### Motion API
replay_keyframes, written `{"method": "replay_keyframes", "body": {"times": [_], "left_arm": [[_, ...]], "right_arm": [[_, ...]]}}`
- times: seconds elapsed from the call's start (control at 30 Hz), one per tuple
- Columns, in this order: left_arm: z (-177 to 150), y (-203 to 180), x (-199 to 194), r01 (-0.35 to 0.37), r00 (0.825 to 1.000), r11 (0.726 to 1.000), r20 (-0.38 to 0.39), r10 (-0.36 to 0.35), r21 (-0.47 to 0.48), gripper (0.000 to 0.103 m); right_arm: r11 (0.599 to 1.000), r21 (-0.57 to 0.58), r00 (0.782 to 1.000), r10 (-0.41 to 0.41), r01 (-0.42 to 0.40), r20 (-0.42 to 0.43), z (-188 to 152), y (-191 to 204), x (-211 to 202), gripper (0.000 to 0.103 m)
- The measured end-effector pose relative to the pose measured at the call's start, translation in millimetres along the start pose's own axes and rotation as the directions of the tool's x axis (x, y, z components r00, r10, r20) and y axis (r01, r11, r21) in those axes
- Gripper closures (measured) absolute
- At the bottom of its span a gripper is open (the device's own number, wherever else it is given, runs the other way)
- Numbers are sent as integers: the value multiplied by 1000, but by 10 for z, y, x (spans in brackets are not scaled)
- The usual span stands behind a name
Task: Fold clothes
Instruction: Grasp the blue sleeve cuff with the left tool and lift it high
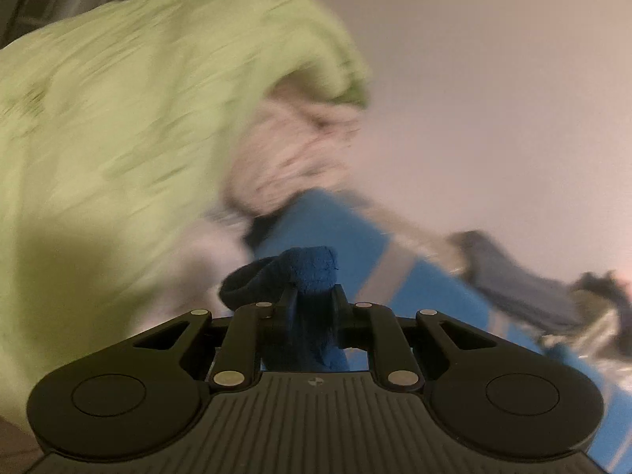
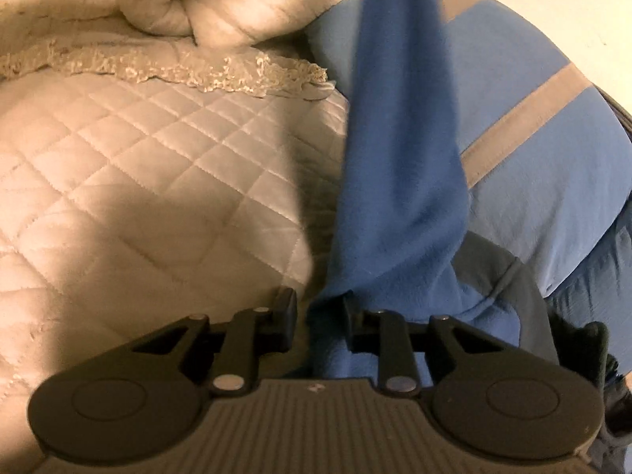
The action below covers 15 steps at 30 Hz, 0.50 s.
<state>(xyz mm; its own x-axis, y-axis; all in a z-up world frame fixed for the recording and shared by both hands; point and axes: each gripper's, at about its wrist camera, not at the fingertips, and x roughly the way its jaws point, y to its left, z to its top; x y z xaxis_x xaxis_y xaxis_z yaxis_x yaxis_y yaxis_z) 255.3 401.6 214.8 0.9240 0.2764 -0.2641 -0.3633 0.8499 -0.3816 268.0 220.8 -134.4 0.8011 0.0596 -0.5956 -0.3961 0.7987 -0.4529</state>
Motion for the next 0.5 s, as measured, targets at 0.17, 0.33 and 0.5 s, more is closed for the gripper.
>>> {"method": "replay_keyframes", "body": {"times": [0.17, 0.33, 0.5], "left_arm": [[31, -796, -359, 212, 975, 974, 43, -216, 79, 87], [-293, -1781, -827, 430, 899, 866, -32, -437, 255, 87], [-880, -2573, -1203, 547, 832, 754, -140, -537, 364, 87]], "right_arm": [[1000, 17, 1000, 6, -6, -20, 32, -38, 22, 77], [999, 35, 999, 0, 2, -50, 60, -27, 16, 76], [995, 96, 1000, -4, 7, -26, 103, -85, -206, 24]]}}
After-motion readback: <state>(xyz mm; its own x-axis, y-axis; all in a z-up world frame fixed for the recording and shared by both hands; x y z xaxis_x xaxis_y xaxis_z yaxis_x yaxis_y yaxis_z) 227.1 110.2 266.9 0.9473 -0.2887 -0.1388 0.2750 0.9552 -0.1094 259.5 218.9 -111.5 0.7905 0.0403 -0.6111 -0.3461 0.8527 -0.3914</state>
